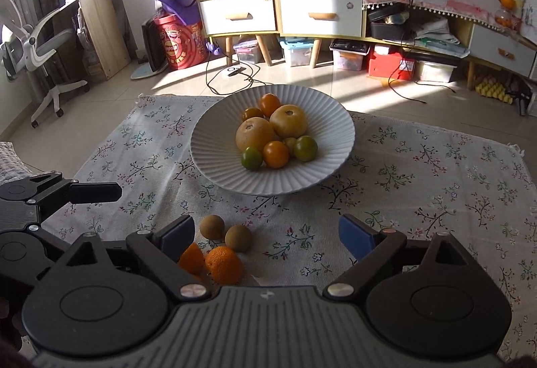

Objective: Organize fruits
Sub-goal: 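Withdraw both open tools from the bowl back toward the fruit pile, then grasp a brown fruit with left tool while right tool grasps a tangerine, then carry the brown fruit and tangerine into the white bowl and open both tools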

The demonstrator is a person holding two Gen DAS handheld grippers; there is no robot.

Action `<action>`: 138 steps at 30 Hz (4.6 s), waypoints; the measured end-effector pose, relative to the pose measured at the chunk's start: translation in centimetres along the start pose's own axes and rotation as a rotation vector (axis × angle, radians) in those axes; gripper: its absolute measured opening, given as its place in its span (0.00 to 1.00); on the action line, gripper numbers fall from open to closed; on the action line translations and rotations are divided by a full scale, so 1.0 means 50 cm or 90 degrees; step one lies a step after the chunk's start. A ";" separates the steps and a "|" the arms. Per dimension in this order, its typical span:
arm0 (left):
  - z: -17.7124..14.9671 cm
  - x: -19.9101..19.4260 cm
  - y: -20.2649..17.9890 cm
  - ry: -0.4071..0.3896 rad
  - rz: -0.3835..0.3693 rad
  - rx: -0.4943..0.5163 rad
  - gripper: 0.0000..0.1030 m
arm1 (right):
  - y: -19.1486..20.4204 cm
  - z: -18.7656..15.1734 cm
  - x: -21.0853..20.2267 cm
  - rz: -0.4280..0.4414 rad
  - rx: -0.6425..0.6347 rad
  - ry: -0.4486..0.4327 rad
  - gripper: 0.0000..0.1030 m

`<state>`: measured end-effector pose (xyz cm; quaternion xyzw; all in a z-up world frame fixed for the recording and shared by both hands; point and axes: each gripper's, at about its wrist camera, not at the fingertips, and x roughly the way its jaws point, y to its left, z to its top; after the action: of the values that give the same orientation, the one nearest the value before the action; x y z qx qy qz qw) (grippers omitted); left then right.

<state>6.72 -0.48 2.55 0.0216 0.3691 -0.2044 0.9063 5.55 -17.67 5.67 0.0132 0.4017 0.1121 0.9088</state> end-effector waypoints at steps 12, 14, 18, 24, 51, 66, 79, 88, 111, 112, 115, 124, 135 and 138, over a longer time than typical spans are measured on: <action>-0.058 -0.008 -0.003 0.020 0.012 0.017 0.93 | -0.015 -0.051 -0.004 0.003 0.010 0.005 0.93; -0.066 -0.007 -0.003 0.023 0.012 0.016 0.93 | -0.016 -0.060 -0.004 0.003 0.009 0.007 0.93; -0.086 -0.007 -0.001 0.029 0.008 0.010 0.93 | -0.024 -0.080 -0.001 0.003 0.009 0.014 0.94; -0.109 -0.002 -0.003 0.017 0.019 0.028 0.93 | -0.028 -0.104 -0.003 -0.008 -0.003 0.007 0.95; -0.106 0.017 -0.016 0.017 -0.037 0.069 0.12 | 0.028 -0.142 0.024 -0.005 -0.103 0.025 0.97; -0.110 0.010 0.017 0.037 0.011 0.079 0.15 | 0.095 -0.136 0.047 0.042 -0.148 0.003 0.62; -0.111 0.013 0.043 0.055 0.002 0.019 0.16 | 0.124 -0.135 0.066 0.033 -0.184 0.007 0.40; -0.108 0.011 0.050 0.059 0.001 -0.006 0.15 | 0.133 -0.129 0.066 0.038 -0.185 0.009 0.28; -0.066 -0.018 0.048 0.017 -0.016 -0.034 0.15 | 0.128 -0.092 0.026 0.043 -0.161 -0.011 0.28; -0.062 -0.019 0.047 0.014 -0.017 -0.036 0.15 | 0.125 -0.089 0.024 0.041 -0.158 -0.013 0.28; -0.049 -0.021 0.047 0.005 -0.018 -0.043 0.15 | 0.114 -0.078 0.019 0.037 -0.144 -0.021 0.28; -0.014 -0.016 0.037 -0.022 -0.019 -0.051 0.15 | 0.078 -0.040 0.012 0.020 -0.111 -0.047 0.28; 0.015 0.018 0.023 -0.036 -0.013 -0.051 0.15 | 0.015 0.002 0.013 -0.004 -0.060 -0.067 0.28; 0.017 0.027 0.017 -0.045 -0.013 -0.045 0.15 | -0.006 0.013 0.019 -0.002 -0.035 -0.067 0.28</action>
<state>8.49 -0.35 2.15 -0.0216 0.3438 -0.2012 0.9170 6.70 -17.69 5.40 -0.0068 0.3498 0.1205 0.9290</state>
